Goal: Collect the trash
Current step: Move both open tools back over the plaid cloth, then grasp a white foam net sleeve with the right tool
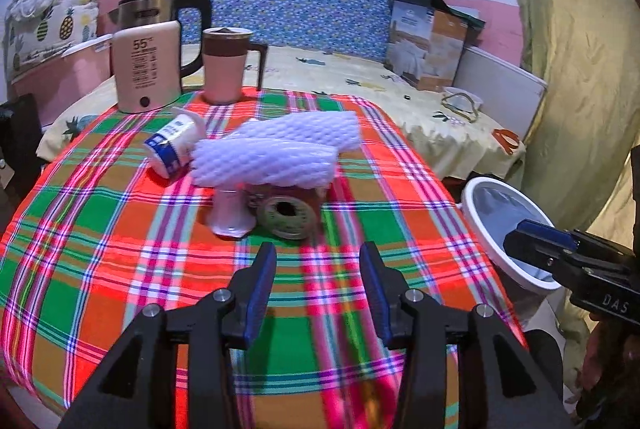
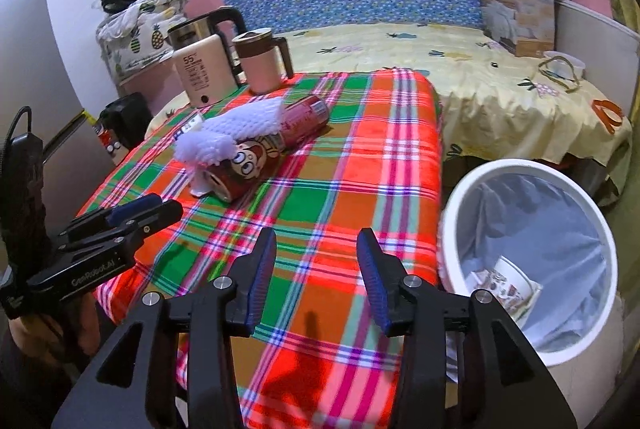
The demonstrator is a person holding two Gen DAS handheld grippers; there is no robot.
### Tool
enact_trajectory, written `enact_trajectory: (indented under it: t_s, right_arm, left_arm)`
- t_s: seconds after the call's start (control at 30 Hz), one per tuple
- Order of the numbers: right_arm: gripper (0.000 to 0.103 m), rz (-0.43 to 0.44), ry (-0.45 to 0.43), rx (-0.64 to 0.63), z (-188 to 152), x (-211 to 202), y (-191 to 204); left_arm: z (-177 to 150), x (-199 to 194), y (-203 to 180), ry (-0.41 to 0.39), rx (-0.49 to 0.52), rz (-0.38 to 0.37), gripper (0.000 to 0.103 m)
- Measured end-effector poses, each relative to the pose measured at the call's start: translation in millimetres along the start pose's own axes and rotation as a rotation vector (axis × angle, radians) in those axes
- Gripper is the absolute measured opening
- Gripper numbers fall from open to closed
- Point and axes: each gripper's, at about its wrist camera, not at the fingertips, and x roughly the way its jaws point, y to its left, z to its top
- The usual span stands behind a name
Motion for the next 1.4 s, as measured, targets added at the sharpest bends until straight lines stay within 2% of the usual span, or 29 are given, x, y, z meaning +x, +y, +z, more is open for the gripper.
enact_trajectory:
  t_s: [0.3,0.6,0.9,1.27,1.3,1.37,1.4]
  right_arm:
    - [0.046,0.07,0.002,-0.042,12.8,16.0,17.4]
    - [0.046,0.145,-0.006,-0.139,35.5,39.9,47.4]
    - [0.046,0.177,0.007,-0.229,57.8,73.1,67.2]
    - [0.046,0.222,0.09,-0.317,63.1,102.5,78.0]
    - [0.043,0.234,0.092,-0.312,62.4,101.6,77.9]
    - [0.027,0.246,0.087,-0.298,62.0,98.5,76.9]
    - [0.025,0.251,0.085,-0.29,61.5,96.9,76.3]
  left_arm:
    - [3.4,4.6,26.4,0.001,-0.045,0.031,0.053]
    - [0.4,6.8,50.1,0.005,-0.08,0.056,0.053]
    - [2.7,13.2,65.6,0.018,-0.089,0.06,0.054]
    - [4.7,26.8,74.4,0.036,-0.1,0.044,0.055]
    - [4.5,27.6,74.5,0.038,-0.1,0.042,0.055]
    - [4.2,29.1,74.0,0.042,-0.102,0.038,0.054]
    - [3.9,29.4,73.7,0.043,-0.102,0.036,0.055]
